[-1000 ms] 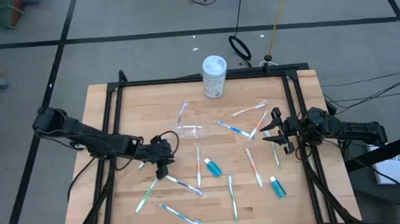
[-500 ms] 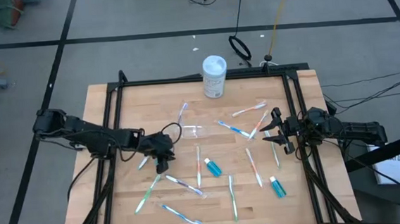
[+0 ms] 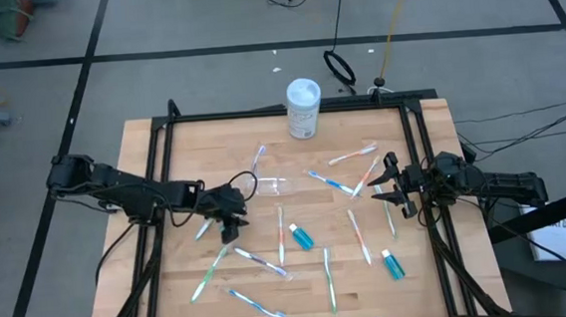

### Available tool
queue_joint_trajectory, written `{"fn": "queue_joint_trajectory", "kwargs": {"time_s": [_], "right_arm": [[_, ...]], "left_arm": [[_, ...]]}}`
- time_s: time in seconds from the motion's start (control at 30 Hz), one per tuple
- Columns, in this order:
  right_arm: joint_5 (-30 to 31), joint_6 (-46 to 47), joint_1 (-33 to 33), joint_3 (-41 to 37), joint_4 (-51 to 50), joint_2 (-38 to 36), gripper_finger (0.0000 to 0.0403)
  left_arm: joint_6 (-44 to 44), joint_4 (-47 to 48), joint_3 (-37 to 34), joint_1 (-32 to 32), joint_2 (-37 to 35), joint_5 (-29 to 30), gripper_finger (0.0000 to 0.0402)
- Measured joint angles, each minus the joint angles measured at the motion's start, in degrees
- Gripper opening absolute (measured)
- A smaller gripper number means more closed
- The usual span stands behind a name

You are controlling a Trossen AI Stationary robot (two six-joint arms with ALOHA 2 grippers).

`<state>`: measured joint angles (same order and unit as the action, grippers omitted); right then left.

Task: Pick & Place toothbrushing station
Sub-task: Put the blue mouthwash into the transparent organizer

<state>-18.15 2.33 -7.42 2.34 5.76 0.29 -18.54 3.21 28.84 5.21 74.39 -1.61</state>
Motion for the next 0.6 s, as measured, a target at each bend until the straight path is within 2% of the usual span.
{"fn": "queue_joint_trajectory", "kwargs": {"time_s": [0.2,0.37,0.6], "right_arm": [[0.0,0.0,0.0,0.0,0.0,0.0,0.0151],[0.0,0.0,0.0,0.0,0.0,0.0,0.0151],[0.0,0.0,0.0,0.0,0.0,0.0,0.0151]], "left_arm": [[-3.2,4.3,0.0,0.0,0.0,1.6,0.0216],[-6.8,10.5,0.0,0.6,0.6,1.7,0.0212],[-7.5,8.4,0.0,1.2,4.2,3.6,0.0191]]}}
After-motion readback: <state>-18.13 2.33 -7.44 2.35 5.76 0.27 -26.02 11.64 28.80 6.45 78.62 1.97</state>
